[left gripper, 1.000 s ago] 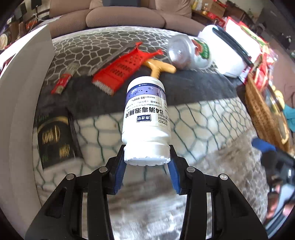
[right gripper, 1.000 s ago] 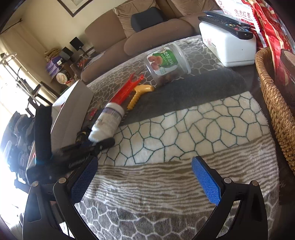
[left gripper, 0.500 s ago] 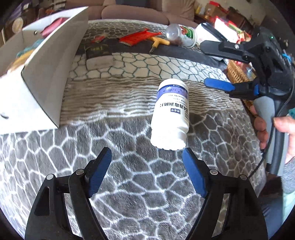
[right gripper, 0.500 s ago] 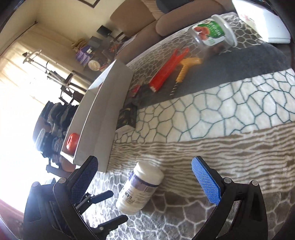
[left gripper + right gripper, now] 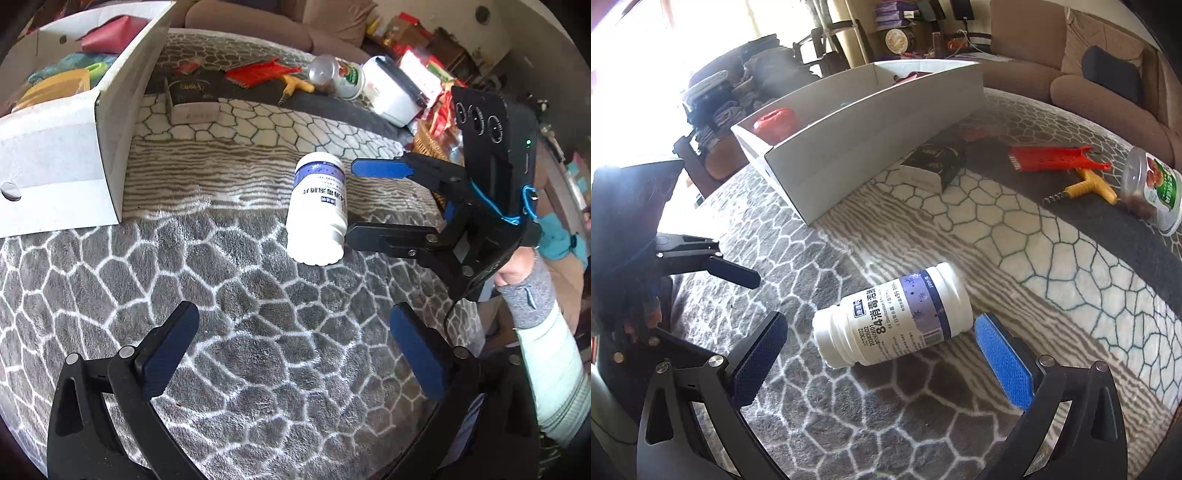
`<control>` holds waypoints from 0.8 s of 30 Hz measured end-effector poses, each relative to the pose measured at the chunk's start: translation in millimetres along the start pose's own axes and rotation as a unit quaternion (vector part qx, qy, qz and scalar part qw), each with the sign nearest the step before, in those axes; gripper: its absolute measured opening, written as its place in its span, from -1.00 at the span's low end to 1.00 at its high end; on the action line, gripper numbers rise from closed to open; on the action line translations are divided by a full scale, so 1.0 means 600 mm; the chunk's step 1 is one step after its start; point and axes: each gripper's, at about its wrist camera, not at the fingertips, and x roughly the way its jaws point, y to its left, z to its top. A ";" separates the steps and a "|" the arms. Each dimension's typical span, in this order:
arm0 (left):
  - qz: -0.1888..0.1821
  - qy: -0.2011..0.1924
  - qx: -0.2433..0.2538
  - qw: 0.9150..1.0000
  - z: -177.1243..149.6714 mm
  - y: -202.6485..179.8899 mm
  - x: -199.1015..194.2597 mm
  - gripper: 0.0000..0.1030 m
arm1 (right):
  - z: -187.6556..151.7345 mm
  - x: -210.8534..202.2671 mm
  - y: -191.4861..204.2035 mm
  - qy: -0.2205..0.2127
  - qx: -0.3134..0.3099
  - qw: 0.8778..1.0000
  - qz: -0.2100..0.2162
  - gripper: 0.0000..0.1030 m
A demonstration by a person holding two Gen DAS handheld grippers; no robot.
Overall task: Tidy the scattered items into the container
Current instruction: 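Grasp the white disinfectant bottle with the right tool and lift it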
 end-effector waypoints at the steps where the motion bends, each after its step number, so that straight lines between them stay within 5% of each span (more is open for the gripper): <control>1: 0.004 -0.001 0.003 1.000 0.000 0.000 0.002 1.00 | 0.005 0.001 0.004 0.003 -0.014 1.000 -0.005 1.00; 10: 0.007 0.003 0.018 1.000 0.001 -0.004 0.014 1.00 | 0.017 0.042 0.010 0.039 -0.054 0.997 -0.031 1.00; 15: -0.012 0.007 -0.004 1.000 0.000 0.013 0.014 1.00 | 0.026 0.067 -0.003 0.066 -0.060 0.996 -0.007 1.00; 24: 0.009 -0.018 -0.042 0.999 0.013 0.047 -0.002 1.00 | 0.029 0.097 -0.011 0.094 -0.019 0.995 -0.007 1.00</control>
